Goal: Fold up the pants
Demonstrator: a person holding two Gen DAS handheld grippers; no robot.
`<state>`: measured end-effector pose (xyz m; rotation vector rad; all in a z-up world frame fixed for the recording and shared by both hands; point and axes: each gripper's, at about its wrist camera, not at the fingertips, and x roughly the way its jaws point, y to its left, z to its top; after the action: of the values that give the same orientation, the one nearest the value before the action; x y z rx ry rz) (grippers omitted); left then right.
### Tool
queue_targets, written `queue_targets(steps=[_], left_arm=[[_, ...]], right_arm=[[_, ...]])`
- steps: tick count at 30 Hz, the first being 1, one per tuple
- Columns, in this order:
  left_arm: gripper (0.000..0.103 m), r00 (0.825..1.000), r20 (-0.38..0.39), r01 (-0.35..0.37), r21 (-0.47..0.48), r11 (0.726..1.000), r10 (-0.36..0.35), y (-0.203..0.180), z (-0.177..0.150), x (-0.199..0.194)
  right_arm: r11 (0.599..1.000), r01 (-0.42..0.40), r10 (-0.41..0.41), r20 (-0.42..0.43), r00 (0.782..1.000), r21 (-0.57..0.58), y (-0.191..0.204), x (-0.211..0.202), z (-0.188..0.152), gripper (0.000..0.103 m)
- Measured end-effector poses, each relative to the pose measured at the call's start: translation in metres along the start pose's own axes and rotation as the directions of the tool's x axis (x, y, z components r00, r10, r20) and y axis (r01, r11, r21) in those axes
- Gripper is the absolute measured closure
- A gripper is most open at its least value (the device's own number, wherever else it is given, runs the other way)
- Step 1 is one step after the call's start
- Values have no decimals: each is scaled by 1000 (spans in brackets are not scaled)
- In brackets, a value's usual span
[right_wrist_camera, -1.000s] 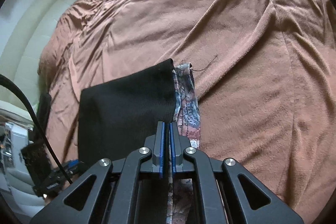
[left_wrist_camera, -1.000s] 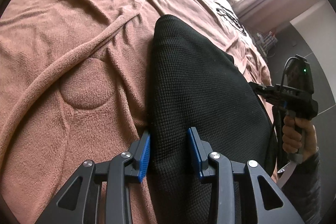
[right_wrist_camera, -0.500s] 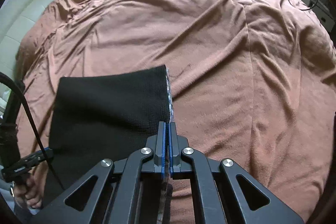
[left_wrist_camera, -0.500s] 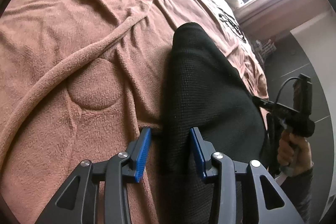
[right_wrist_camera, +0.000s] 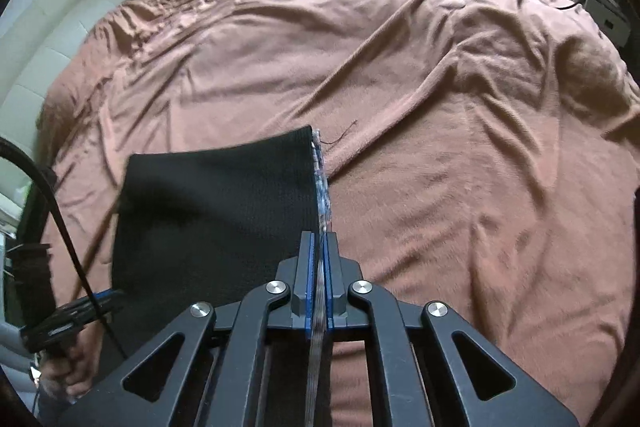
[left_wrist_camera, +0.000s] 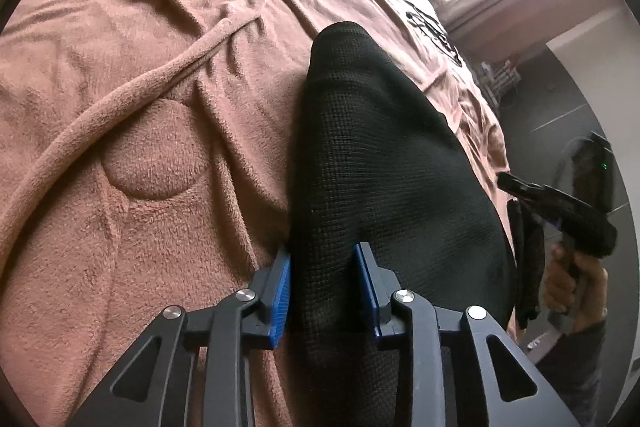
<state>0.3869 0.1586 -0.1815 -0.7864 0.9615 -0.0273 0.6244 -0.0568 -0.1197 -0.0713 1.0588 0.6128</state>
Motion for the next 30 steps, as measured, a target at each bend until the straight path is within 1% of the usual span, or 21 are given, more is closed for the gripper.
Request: queue_targets(steps=[1, 2, 3, 4, 5, 8, 14, 15, 16, 17, 18, 19, 20, 22, 24, 25, 26, 30], left_arm=[[71, 1000, 1, 5, 1, 1000, -5, 0, 0, -1], [71, 1000, 1, 6, 2, 1000, -6, 0, 1, -1], [71, 1000, 1, 8, 3, 1000, -8, 0, 1, -1], [71, 1000, 1, 10, 4, 1000, -10, -1, 0, -2], [71, 1000, 3, 13, 6, 1000, -13, -3, 1, -1], [71, 1000, 6, 19, 17, 1000, -20, -5, 1, -3], [71, 999, 1, 35, 22, 999, -35, -5, -2, -5], [71, 999, 0, 37, 22, 999, -37, -5, -2, -5], [71, 999, -2, 39, 22, 999, -39, -4, -3, -5], [71, 999, -4, 39, 22, 999, -39, -5, -3, -5], [71, 999, -9, 40, 22, 999, -40, -5, -4, -6], [71, 999, -15, 41, 22, 999, -41, -5, -5, -6], [71, 999, -22, 37, 22, 999, -36, -6, -6, -7], [69, 999, -32, 26, 43, 999, -24, -9, -9, -8], [62, 998, -55, 34, 50, 998, -31, -11, -13, -11], [55, 996, -71, 52, 39, 998, -49, -10, -16, -13], [51, 995, -80, 61, 29, 998, -58, -9, -20, -15], [48, 991, -109, 77, 11, 997, -75, -8, -33, -23]], right_arm=[[1000, -16, 16, 9, 1000, 4, -3, -8, -4, 65], [1000, -25, 25, 21, 999, 8, -4, -17, -8, 49], [1000, -26, 26, 47, 999, 8, -5, -29, -15, 30], [1000, -29, 28, 68, 997, 6, -7, -38, -21, 29], [999, -39, 38, 72, 997, 7, -9, -45, -27, 29], [996, -80, 78, 51, 996, 41, -16, -53, -48, 29], [995, -87, 88, -8, 996, 55, -21, -45, -87, 29], [995, -80, 82, -19, 996, 57, -20, -42, -93, 35], [995, -84, 86, -27, 996, 57, -17, -38, -96, 53], [994, -95, 98, -43, 994, 61, -14, -34, -99, 62], [993, -97, 102, -63, 993, 74, -15, -29, -104, 68], [993, -82, 87, -59, 994, 83, -16, -27, -105, 75], [993, -73, 78, -53, 996, 93, -19, -26, -107, 78], [987, -89, 95, -40, 995, 130, -25, -27, -109, 80], [981, -99, 107, -40, 993, 167, -31, -26, -111, 80], [980, -99, 108, -42, 993, 175, -31, -25, -113, 80], [978, -100, 110, -43, 993, 183, -33, -24, -114, 80], [970, -118, 127, -32, 991, 211, -38, -22, -118, 80]])
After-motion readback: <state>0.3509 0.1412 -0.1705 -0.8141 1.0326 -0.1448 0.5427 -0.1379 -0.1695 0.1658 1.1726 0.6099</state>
